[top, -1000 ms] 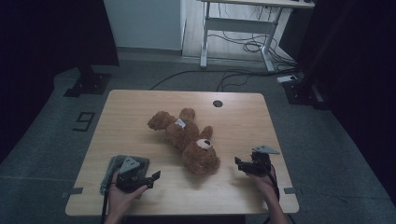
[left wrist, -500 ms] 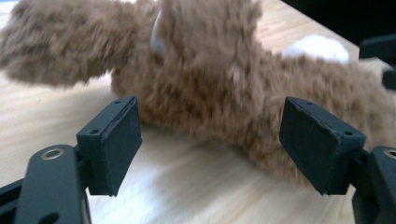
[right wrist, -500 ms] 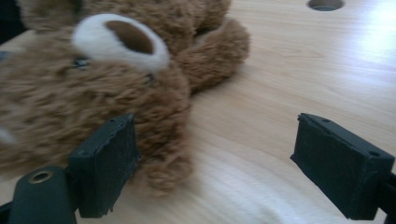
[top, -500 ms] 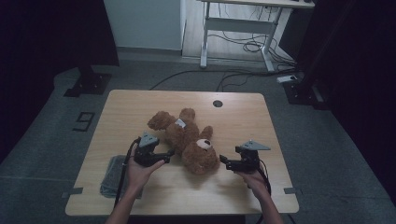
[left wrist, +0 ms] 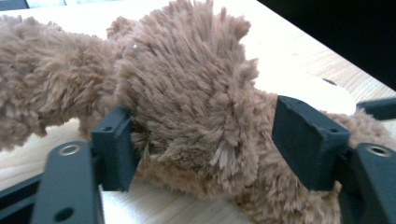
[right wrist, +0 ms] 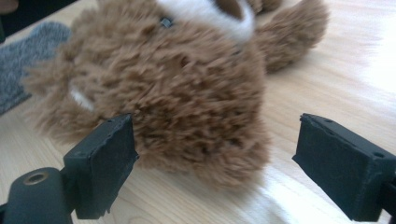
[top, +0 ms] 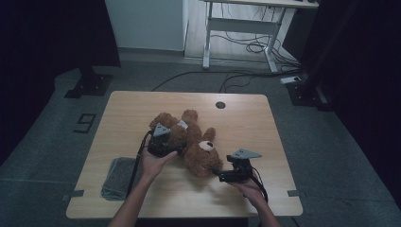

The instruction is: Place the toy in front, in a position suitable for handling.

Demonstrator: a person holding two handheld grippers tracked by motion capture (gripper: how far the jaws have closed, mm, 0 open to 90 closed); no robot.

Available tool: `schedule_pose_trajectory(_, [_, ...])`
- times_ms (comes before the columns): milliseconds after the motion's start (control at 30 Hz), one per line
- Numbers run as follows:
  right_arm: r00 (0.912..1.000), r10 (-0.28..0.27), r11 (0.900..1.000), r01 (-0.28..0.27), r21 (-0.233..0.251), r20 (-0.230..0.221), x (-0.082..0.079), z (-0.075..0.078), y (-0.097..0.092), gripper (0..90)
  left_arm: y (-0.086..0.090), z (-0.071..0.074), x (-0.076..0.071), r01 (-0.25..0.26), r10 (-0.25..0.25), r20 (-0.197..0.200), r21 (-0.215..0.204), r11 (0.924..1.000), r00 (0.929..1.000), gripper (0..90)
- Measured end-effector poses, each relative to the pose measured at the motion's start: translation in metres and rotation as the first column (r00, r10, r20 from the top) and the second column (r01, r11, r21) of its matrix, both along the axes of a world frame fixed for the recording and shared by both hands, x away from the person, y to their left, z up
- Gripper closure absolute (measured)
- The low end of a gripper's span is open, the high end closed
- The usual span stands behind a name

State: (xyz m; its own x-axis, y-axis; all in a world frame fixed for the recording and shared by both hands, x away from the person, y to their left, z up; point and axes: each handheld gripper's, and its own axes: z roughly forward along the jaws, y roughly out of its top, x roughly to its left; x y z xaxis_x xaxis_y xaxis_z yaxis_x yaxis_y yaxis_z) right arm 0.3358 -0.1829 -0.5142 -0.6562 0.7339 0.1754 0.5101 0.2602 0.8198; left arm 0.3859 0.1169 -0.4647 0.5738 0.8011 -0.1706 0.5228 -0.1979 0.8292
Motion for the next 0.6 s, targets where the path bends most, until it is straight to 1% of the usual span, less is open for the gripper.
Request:
schedule_pose_trajectory(100, [0.9999,0.006,0.9997,-0.006,-0.023,-0.011,0.000,-0.004,0.006,11.6,0.000,-0.001,0.002,-0.005,0.005,-0.003,-0.008,1.0000,1.0000,39.8])
schedule_pose_trajectory(133, [1.0000,0.007,0.9995,-0.007,-0.029,-0.005,-0.001,-0.004,0.008,11.7,0.001,-0.001,0.002,-0.010,0.010,-0.004,-0.011,0.9999,0.9999,44.2])
schedule_pose_trajectory(167, [0.9997,0.022,0.9994,-0.022,-0.027,0.009,-0.005,-0.001,0.009,11.1,0.002,-0.001,0.002,-0.010,0.010,-0.005,-0.015,0.9998,0.9999,51.3])
schedule_pose_trajectory(200, [0.9997,0.022,0.9994,-0.022,-0.027,0.009,-0.005,-0.001,0.009,11.1,0.003,-0.002,0.002,-0.008,0.008,-0.008,-0.022,0.9997,0.9999,51.3])
schedule_pose_trajectory(233, [0.9985,0.038,0.9992,-0.038,-0.012,0.039,-0.010,0.006,0.010,10.8,0.005,-0.002,0.002,-0.002,0.001,-0.014,-0.035,0.9994,0.9999,56.5])
schedule_pose_trajectory(300, [0.9981,0.041,0.9991,-0.040,-0.013,0.047,-0.011,0.008,0.011,10.7,0.006,-0.003,0.002,-0.001,0.000,-0.018,-0.039,0.9992,0.9998,59.3])
schedule_pose_trajectory(333, [0.9975,0.042,0.9987,-0.040,-0.031,0.057,-0.010,0.010,0.015,10.2,0.007,-0.003,0.002,0.004,-0.005,-0.022,-0.048,0.9988,0.9997,60.8])
schedule_pose_trajectory(367, [0.9975,0.042,0.9987,-0.040,-0.031,0.057,-0.010,0.010,0.015,10.2,0.008,-0.003,0.002,0.007,-0.008,-0.023,-0.054,0.9985,0.9997,60.8])
schedule_pose_trajectory(400, [0.9977,0.047,0.9981,-0.045,-0.042,0.049,-0.006,0.007,0.020,8.5,0.009,-0.003,0.002,0.009,-0.010,-0.025,-0.058,0.9983,0.9996,62.9])
schedule_pose_trajectory(500, [0.9972,0.069,0.9966,-0.067,-0.047,0.030,0.003,0.000,0.027,0.0,0.009,-0.003,0.001,0.020,-0.021,-0.028,-0.060,0.9980,0.9994,65.0])
schedule_pose_trajectory(533, [0.9972,0.069,0.9966,-0.067,-0.047,0.030,0.003,0.000,0.027,0.0,0.009,-0.004,0.001,0.024,-0.026,-0.030,-0.061,0.9979,0.9992,65.0])
schedule_pose_trajectory(567, [0.9954,0.095,0.9948,-0.094,-0.039,0.015,0.011,-0.006,0.029,0.0,0.009,-0.004,0.001,0.028,-0.030,-0.032,-0.063,0.9976,0.9990,65.8])
schedule_pose_trajectory(600, [0.9941,0.108,0.9939,-0.108,-0.022,-0.003,0.015,-0.008,0.029,0.0,0.009,-0.004,0.002,0.031,-0.034,-0.036,-0.068,0.9972,0.9988,66.0])
